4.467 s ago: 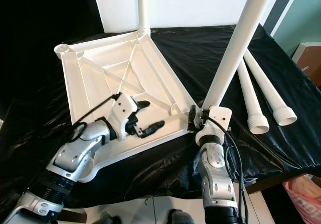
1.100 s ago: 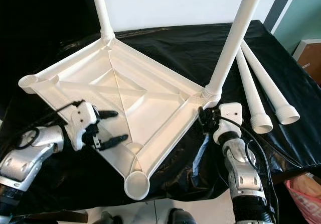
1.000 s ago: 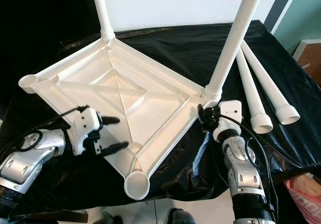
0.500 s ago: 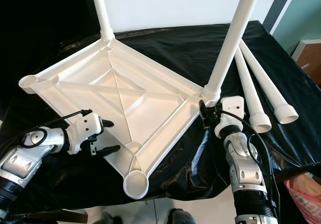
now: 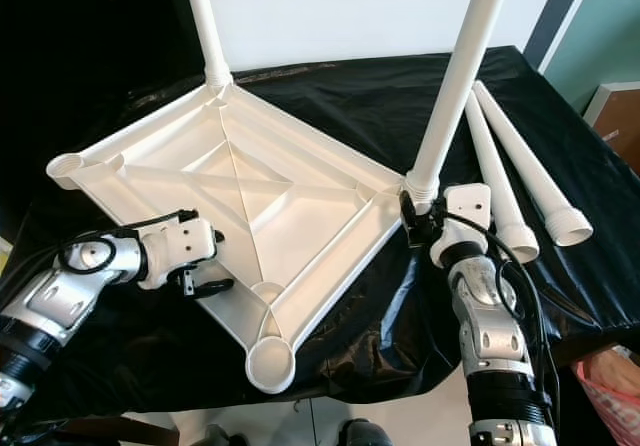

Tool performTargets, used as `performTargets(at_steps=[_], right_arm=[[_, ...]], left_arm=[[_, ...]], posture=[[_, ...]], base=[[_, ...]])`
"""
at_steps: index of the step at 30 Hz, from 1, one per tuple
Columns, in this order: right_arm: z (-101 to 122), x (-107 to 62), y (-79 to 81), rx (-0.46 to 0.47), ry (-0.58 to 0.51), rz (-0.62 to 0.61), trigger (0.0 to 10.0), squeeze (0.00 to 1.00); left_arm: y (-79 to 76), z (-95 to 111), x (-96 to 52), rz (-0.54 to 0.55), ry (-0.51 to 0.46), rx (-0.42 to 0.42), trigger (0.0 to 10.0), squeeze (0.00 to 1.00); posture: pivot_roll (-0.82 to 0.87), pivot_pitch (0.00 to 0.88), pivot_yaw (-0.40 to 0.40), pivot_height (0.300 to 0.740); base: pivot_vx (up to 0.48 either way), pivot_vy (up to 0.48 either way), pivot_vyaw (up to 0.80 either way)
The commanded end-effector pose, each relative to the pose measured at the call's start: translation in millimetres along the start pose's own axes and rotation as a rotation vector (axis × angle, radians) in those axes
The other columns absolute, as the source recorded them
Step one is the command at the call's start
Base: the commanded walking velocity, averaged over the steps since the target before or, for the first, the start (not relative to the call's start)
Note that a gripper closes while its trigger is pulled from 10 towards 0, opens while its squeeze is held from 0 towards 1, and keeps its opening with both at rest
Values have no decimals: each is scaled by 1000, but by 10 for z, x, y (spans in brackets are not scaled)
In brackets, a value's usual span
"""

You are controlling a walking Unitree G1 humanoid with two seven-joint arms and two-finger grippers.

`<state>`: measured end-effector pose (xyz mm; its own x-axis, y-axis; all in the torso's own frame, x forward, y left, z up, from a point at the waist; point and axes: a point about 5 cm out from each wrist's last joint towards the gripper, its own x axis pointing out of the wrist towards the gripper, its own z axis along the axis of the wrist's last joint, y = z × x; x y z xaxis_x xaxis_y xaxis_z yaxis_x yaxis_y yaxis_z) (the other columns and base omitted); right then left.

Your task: Building children table

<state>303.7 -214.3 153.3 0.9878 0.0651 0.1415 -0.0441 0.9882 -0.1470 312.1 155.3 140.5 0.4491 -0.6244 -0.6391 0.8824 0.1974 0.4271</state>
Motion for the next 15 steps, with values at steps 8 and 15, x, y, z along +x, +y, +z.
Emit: performTargets(at_steps=[8,15], right_arm=[[-35,-16,-12,16,6,-18,10000,0],[-42,-27,-14,21,7,-29,10000,0]], left_arm=[[-137,-74,172,-35,38,-27,0,0],[-154,-32,242,-49,35,-10,0,0]], posture=[[-106,112,57,740],[-110,116,63,740]], base=[[0,0,0],[0,0,0]])
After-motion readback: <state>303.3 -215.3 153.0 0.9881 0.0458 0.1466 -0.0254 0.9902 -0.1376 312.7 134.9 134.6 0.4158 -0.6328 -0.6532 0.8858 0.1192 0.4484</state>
